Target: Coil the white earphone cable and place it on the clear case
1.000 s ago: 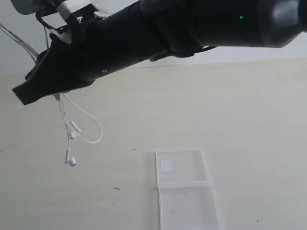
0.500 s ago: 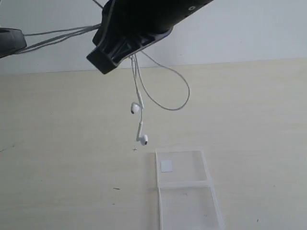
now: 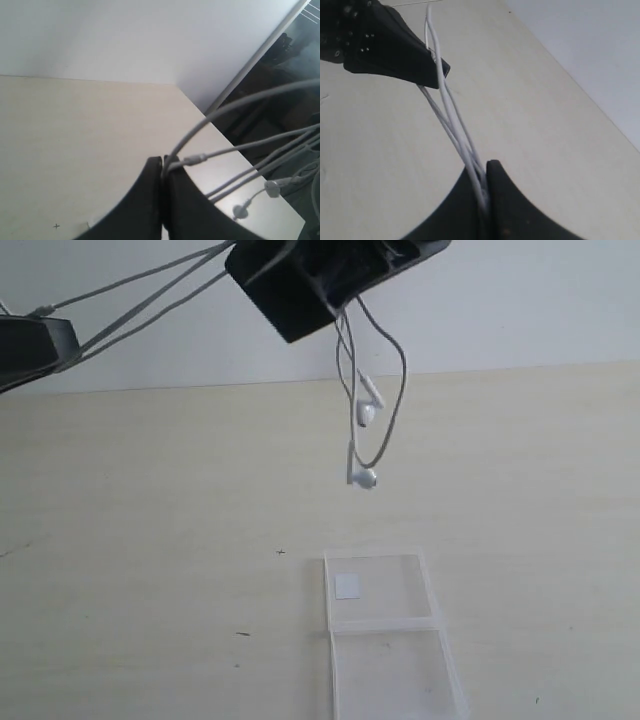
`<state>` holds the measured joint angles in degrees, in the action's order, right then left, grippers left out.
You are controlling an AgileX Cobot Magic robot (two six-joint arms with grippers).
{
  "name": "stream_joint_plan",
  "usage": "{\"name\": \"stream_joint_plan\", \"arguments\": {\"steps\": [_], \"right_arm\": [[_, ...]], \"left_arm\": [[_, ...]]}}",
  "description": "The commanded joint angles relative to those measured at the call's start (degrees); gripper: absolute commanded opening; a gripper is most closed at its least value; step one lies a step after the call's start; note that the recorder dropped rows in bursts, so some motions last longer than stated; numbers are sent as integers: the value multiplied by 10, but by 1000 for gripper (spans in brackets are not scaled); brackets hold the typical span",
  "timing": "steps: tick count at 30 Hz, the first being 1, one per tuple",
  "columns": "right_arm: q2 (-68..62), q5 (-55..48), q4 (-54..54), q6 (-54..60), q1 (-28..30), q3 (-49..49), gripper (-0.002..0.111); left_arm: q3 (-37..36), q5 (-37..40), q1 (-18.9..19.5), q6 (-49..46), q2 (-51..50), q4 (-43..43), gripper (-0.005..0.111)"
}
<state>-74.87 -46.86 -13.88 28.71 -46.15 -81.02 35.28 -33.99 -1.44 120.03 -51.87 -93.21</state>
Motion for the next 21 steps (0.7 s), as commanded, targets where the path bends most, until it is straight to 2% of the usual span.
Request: {"name": "stream_joint_plan", "arguments": {"steps": [1, 7, 9, 12, 17, 19, 21], "right_arm": [[18, 6, 31, -5, 15, -12, 0], [-29, 3, 39, -19, 15, -12, 0], [-48, 3, 51, -19, 15, -12, 0], [-81, 2, 78, -33, 15, -12, 0], [-138, 2, 81, -33, 15, -12, 0], [-161, 2, 82, -33, 15, -12, 0], [-181, 2, 82, -33, 15, -12, 0]], "left_arm": [[-18, 82, 14, -74, -5, -26, 0], [-18, 38, 14, -109, -5, -3, 1], [-18, 22, 14, -110, -5, -7, 5], [-18, -6, 14, -122, -5, -5, 20], [-18, -25, 14, -122, -4, -4, 55], [-18, -38, 14, -122, -4, -4, 61], [-18, -45, 14, -122, -4, -4, 62]]}}
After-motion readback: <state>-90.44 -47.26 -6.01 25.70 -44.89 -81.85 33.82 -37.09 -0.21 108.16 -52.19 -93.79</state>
